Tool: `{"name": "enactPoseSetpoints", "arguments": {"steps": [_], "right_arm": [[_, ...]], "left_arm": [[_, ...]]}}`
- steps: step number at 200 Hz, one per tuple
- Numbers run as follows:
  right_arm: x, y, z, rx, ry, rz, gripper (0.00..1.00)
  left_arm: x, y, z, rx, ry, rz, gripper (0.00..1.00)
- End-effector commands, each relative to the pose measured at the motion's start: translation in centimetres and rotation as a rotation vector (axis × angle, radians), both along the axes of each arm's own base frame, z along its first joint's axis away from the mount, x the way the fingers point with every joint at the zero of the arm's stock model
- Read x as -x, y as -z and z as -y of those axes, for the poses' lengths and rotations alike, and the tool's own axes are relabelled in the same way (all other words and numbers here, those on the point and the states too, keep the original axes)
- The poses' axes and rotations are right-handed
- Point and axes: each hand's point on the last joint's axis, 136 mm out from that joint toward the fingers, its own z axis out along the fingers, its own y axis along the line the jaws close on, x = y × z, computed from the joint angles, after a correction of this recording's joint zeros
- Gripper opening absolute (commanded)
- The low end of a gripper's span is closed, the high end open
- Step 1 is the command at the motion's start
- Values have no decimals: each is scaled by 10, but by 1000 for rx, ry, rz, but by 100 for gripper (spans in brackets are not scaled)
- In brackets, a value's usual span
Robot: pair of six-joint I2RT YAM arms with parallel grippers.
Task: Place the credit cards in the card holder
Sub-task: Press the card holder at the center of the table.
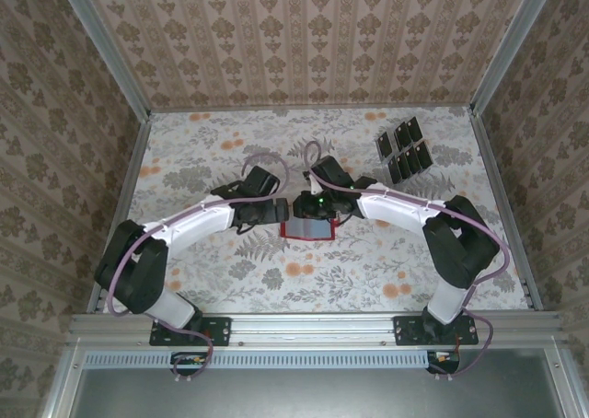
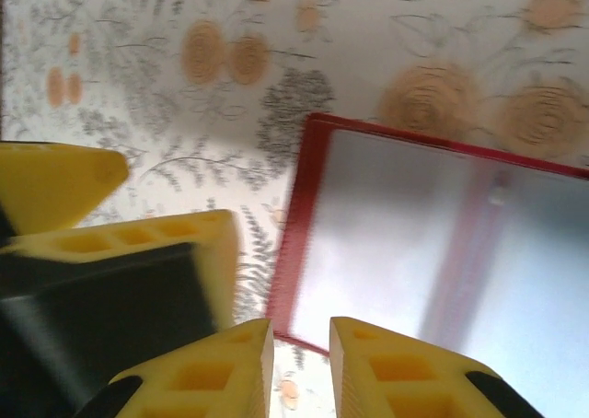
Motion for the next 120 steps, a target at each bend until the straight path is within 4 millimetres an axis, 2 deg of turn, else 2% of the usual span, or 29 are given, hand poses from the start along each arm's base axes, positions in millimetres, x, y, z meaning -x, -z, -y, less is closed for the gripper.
{"name": "enactPoseSetpoints", "arguments": {"steps": [1, 54, 85, 120], "right_arm": [[6, 19, 24, 69, 29, -35, 24], [6, 53, 33, 109, 45, -86, 20], [8, 69, 43, 129, 69, -111, 19], [12, 82, 56, 152, 96, -135, 18]], "left_arm": [[-7, -10, 12, -13, 50, 33, 100], [-9, 0, 27, -119, 149, 27, 100], [-4, 16, 19, -241, 185, 4, 100], [1, 38, 3, -343, 180, -39, 100]]}}
